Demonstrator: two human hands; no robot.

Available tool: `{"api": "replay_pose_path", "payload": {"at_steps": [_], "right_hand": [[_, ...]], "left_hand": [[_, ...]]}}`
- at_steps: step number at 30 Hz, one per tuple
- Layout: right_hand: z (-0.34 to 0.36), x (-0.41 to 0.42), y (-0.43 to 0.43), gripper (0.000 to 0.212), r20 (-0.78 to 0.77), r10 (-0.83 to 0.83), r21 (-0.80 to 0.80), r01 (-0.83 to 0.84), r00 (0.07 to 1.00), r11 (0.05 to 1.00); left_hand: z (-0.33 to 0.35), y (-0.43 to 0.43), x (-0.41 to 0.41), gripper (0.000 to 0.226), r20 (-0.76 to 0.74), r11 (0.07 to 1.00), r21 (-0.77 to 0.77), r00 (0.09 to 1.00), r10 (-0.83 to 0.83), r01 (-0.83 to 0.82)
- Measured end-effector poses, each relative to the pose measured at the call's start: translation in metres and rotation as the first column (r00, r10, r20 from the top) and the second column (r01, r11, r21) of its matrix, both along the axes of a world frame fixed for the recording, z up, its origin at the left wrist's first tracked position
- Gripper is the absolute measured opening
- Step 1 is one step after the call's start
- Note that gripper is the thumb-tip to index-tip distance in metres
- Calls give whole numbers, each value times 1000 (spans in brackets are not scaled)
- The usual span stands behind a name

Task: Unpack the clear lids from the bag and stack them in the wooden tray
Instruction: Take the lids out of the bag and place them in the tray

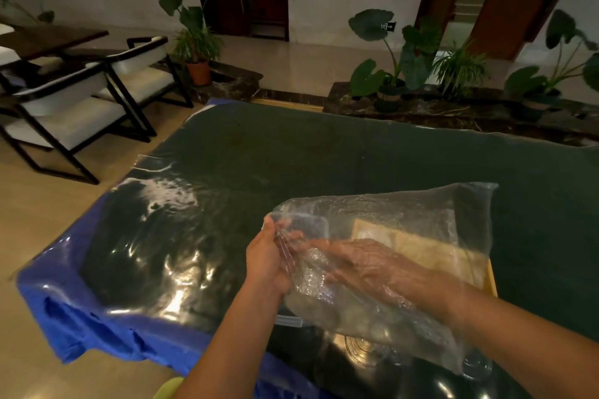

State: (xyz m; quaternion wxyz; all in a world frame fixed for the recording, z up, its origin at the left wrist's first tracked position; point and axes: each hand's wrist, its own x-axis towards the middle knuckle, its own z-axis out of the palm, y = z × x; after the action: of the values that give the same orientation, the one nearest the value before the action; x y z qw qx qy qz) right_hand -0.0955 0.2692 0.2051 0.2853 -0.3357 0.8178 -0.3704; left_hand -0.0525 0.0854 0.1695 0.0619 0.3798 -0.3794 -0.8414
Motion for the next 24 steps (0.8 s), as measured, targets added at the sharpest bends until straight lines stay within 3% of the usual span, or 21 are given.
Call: {"api": "replay_pose_path", "payload": {"at_steps": [1, 4, 5, 7, 9, 11, 14, 16, 21, 24], "right_hand": [[-3, -2, 2, 31, 70, -37, 0, 37, 997, 999], [-8, -7, 9, 64, -133, -87, 51, 95, 987, 994], [-9, -8, 9, 62, -147, -128, 59, 138, 981, 989], [-16, -10, 13, 38, -193, -160, 59, 174, 968, 983], [-20, -14, 13, 38, -274, -140, 67, 165, 951, 984], [-16, -11, 12, 54, -342, -213, 29, 237, 915, 971], [-5, -6, 11, 53, -260, -466, -185, 430, 846, 884], [-2, 2, 4, 47, -195, -530, -220, 490, 825, 844], [-3, 16, -15, 39, -115, -496, -135, 481, 861, 866], [-4, 20, -20, 45, 48, -476, -133, 478, 878, 868]], "left_hand": [[1, -1, -1, 51, -6, 1000, 7, 1000, -1, 2], [4, -4, -3, 50, -29, 1000, 18, 1000, -8, 9], [5, -5, -4, 50, -32, 1000, 14, 999, -15, 16], [7, -5, -4, 53, -28, 1000, 9, 999, -28, 28], [7, -4, -3, 53, -21, 1000, 7, 1000, -18, 18], [6, -5, -1, 52, -14, 1000, -6, 1000, 4, -4], [5, 1, 2, 51, -17, 999, -39, 999, 35, -36], [9, 10, 3, 50, -24, 997, -66, 998, 50, -51], [14, 24, 2, 43, -32, 964, -222, 990, 141, -144], [10, 21, 5, 42, -24, 919, -353, 983, 180, -177]]}}
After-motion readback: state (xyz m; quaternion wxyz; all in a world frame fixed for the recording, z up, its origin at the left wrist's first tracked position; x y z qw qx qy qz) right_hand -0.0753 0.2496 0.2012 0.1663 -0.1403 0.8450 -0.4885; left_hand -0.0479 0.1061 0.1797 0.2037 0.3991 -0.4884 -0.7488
